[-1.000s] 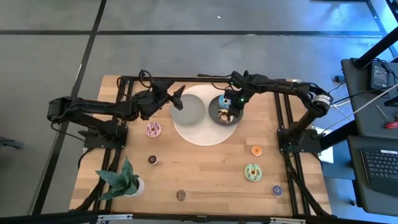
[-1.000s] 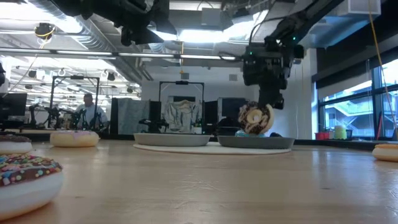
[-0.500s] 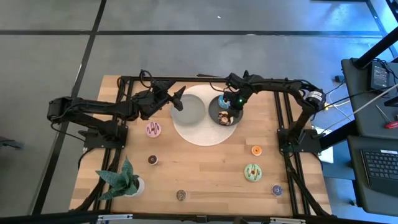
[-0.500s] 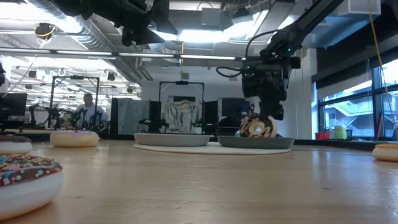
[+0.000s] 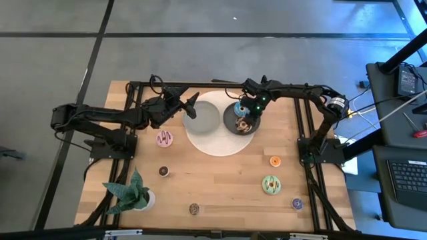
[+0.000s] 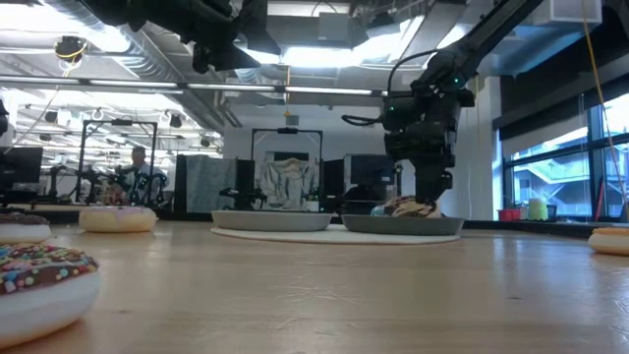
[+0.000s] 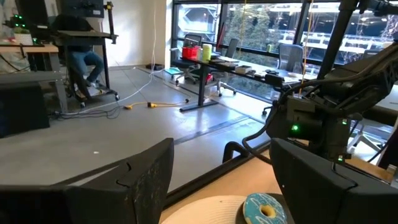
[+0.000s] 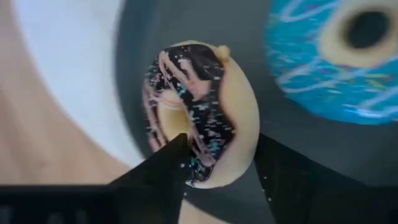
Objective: Pick & Place donuts
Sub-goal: Put the large black donut on the dark gray plate, then put the large purple donut on the black plate
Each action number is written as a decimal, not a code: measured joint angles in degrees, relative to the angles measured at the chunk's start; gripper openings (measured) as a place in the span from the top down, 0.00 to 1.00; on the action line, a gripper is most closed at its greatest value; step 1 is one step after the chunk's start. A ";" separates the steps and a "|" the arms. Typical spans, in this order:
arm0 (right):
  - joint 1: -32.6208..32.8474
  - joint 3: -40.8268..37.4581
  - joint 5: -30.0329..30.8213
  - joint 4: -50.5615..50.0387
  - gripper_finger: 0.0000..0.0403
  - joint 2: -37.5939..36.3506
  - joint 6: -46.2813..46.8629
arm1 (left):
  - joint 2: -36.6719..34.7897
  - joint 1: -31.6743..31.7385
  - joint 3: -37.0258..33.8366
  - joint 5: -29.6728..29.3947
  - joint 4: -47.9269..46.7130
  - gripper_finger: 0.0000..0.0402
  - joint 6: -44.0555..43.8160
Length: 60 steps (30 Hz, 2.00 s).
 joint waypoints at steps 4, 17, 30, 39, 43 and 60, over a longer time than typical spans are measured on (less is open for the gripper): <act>0.00 0.00 5.18 0.02 0.48 0.00 0.06 | 0.00 -0.02 0.00 0.01 0.00 0.35 -0.08; 0.39 4.19 15.72 -4.50 0.45 -6.51 6.22 | 0.00 0.00 0.00 0.66 -0.23 0.35 -0.06; 9.19 -2.35 16.18 -8.17 0.45 -27.56 20.57 | 0.00 0.00 -0.02 1.34 -7.20 0.35 -2.90; 11.34 -3.69 21.58 -6.59 0.45 -28.32 23.49 | 0.06 2.09 2.06 5.47 -34.59 0.35 -17.40; 11.34 -3.69 21.98 -4.66 0.45 -27.84 22.17 | 0.23 5.08 7.27 11.40 -59.39 0.35 -31.18; 11.32 -3.69 22.00 3.52 0.45 -27.82 20.20 | 3.79 8.52 0.98 34.57 -82.11 0.35 -52.44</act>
